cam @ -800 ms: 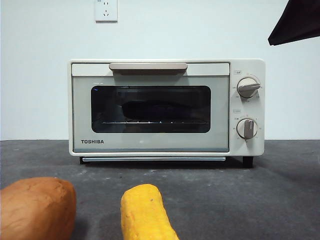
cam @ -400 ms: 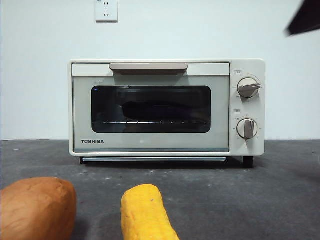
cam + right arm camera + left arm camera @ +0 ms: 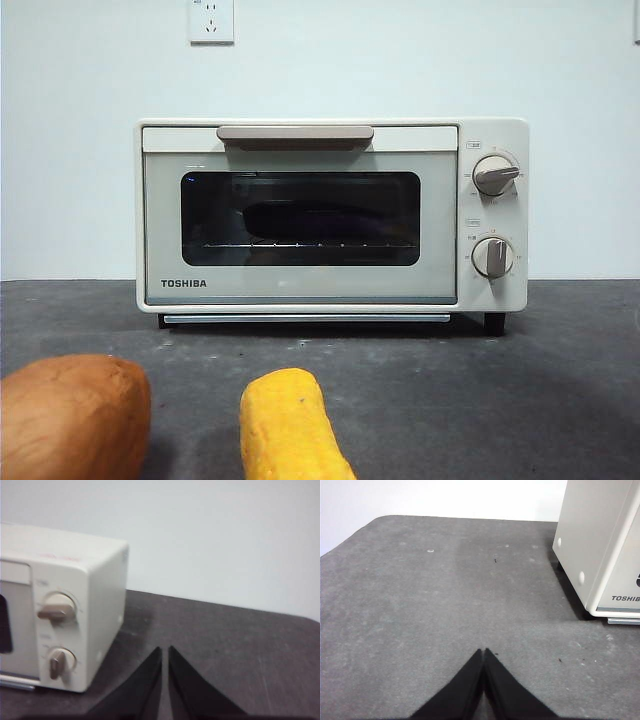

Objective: Take the eggplant from the table,put the eggplant in the oven

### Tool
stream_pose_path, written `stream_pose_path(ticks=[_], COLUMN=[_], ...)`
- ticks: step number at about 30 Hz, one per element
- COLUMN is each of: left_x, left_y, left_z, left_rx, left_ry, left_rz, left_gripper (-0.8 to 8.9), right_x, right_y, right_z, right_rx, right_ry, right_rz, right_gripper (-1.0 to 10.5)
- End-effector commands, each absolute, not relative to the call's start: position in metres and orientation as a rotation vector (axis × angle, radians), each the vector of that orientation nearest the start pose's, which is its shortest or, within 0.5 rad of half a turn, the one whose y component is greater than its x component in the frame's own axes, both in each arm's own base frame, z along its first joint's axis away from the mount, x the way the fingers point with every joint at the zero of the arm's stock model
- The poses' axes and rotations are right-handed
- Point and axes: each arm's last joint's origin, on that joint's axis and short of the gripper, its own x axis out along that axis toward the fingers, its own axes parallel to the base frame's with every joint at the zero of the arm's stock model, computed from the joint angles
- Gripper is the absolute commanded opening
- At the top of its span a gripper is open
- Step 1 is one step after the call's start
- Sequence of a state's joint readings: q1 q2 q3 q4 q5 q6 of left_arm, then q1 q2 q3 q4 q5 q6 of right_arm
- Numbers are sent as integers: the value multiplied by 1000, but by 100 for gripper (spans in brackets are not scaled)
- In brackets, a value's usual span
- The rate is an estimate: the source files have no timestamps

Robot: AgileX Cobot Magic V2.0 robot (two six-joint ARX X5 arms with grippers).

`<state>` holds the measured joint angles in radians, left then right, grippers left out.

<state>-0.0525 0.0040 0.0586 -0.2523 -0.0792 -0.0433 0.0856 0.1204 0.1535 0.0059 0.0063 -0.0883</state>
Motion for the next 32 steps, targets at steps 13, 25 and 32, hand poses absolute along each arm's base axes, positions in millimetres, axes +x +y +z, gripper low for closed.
stream_pose_path(ticks=[13,25,32], left_x=[93,93,93], left_y=[-3,-3,-3], left_z=[154,154,154], left_rx=[-31,-31,-31], left_ry=[211,211,211], left_rz=[32,32,32], left_gripper=[8,8,8], right_x=[100,100,100], right_y=[4,3,3], right_z=[150,152,152], right_rx=[102,101,101], right_ry=[180,156,156], right_rz=[35,25,25], right_gripper=[4,4,4])
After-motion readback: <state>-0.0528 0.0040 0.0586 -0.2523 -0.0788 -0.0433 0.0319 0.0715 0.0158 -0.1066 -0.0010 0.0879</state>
